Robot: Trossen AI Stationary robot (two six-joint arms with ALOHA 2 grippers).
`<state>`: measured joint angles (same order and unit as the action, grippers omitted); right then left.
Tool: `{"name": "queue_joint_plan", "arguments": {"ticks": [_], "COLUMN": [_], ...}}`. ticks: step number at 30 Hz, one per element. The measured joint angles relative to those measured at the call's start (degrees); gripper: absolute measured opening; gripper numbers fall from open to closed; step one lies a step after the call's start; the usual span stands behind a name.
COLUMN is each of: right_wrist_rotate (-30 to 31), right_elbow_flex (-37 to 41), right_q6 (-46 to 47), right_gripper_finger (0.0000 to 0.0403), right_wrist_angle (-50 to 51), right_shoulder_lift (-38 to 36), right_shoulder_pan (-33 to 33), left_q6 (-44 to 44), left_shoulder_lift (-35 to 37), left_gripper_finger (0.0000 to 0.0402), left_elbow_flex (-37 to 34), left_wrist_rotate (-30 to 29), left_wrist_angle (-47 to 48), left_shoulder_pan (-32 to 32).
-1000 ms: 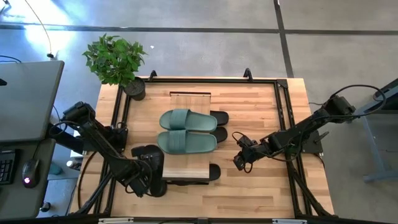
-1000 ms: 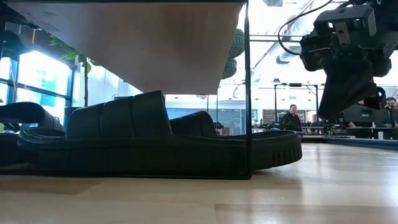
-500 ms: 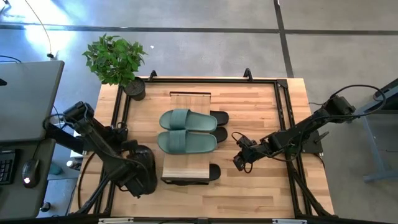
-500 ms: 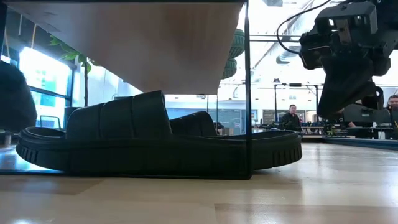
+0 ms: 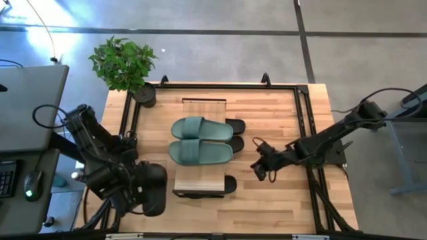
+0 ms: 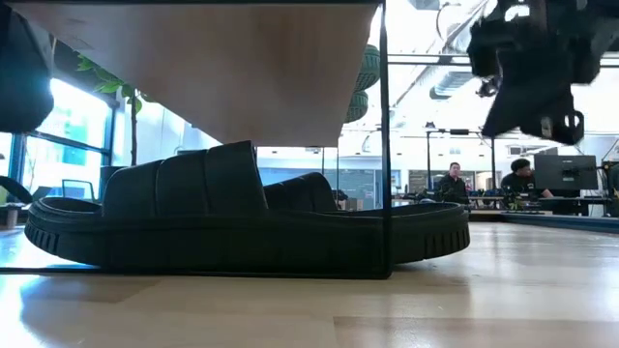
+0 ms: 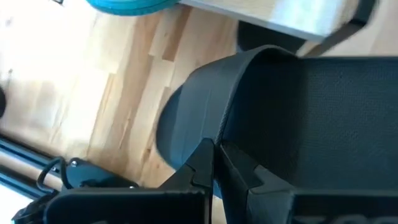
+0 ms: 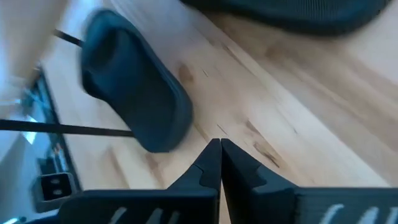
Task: Pick and place slides into the shelf
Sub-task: Put the black slipper under the shelf
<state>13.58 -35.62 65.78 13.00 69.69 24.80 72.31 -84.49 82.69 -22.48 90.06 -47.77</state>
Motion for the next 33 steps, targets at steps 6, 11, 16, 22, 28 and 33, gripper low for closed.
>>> {"name": "queue_joint_plan", "arguments": {"ticks": [6,11,16,22,28,33], "right_wrist_rotate": [4.93,8.08,6.82,4.05,4.14,5.1], "right_elbow_flex": [0.0,0.0,-3.03,-14.46,-34.38,-52.54], "right_q6": [-5.33,-16.98,-29.6,-44.21,-51.28,-51.86], "right_gripper_finger": [0.0,0.0,0.0001,0.0035,0.0092,0.0118], "right_wrist_angle": [-2.29,-12.27,-17.89,-13.16,6.88,23.87], "right_shoulder_lift": [-9.64,-16.49,-18.76,-16.36,-6.54,5.28], "right_shoulder_pan": [-0.01,-0.07,-1.63,-4.24,-7.36,-10.67], "left_q6": [-3.64,-4.61,-6.76,-10.84,-14.68,-18.35], "left_shoulder_lift": [0.05,0.05,0.05,0.07,0.07,0.07], "left_gripper_finger": [0.0,0.0,0.0,0.0,0.0,0.0], "left_elbow_flex": [3.56,7.86,14.02,20.78,24.18,24.59], "left_wrist_rotate": [1.75,1.49,-1.97,-7.58,-14.14,-16.81], "left_wrist_angle": [0.01,0.0,0.0,-0.04,-0.02,-0.04], "left_shoulder_pan": [0.13,0.13,0.13,0.13,0.17,3.64]}}
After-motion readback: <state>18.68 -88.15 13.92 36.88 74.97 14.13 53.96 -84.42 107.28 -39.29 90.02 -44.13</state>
